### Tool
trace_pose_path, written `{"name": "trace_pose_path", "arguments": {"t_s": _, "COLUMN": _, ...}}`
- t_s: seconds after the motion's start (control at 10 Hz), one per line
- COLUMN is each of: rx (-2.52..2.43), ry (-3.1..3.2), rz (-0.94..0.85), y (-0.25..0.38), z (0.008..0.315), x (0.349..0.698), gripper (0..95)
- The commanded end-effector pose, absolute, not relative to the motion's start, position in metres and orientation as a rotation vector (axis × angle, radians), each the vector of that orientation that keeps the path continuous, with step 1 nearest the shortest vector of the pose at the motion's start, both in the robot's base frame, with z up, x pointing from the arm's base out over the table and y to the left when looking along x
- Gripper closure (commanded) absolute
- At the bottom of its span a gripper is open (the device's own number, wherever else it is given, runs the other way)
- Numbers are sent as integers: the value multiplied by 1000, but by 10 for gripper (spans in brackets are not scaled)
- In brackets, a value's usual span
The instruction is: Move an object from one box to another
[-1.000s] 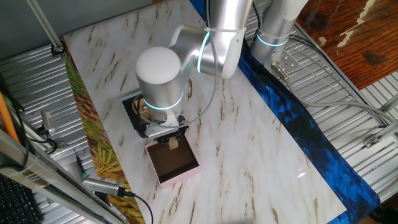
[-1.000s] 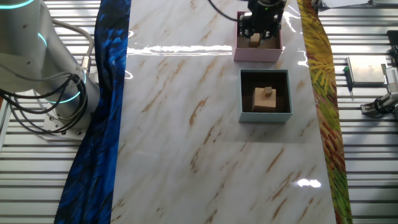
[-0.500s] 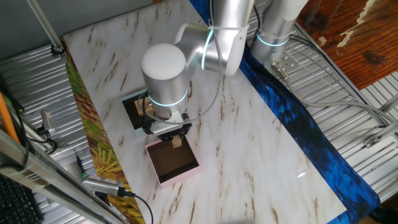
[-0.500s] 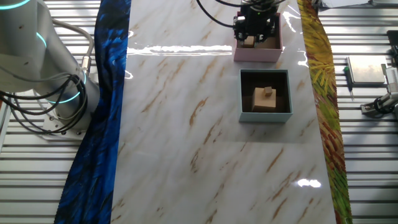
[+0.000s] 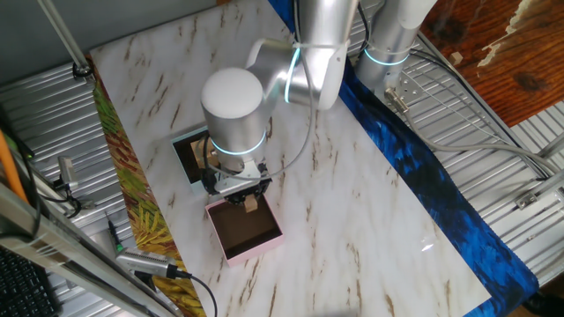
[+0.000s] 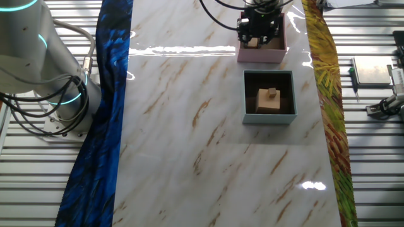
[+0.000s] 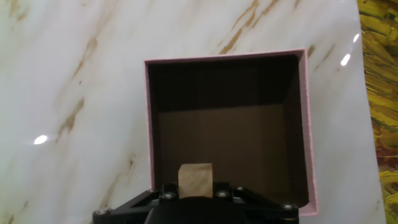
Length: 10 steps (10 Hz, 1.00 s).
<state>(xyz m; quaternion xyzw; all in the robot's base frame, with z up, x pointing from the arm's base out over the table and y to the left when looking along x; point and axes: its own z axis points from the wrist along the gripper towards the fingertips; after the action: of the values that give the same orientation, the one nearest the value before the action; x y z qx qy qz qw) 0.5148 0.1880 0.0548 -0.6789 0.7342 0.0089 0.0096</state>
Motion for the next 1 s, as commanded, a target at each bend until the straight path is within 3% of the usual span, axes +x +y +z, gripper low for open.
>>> {"name": "trace_pose_path", "arguments": {"t_s": 0.1, "rx": -2136, "ry": 2287, "rz": 32, "y": 189, "z": 54, "x": 515, "gripper": 760}}
{"name": "trace_pose_path", "arguments": {"t_s": 0.2, "rx": -2137, "ry": 2290, "rz": 34, "y": 189, "z": 54, "x": 515, "gripper": 760}}
{"name": "trace_pose_path", "arguments": {"t_s": 0.3, "rx": -2133, "ry": 2293, "rz": 36, "y": 189, "z": 54, "x": 515, "gripper": 570}}
{"name": "trace_pose_path", "arguments": {"t_s": 1.0, "rx": -2098, "ry": 2295, "rz": 61, "y": 190, "z": 57, "x": 515, "gripper": 570}}
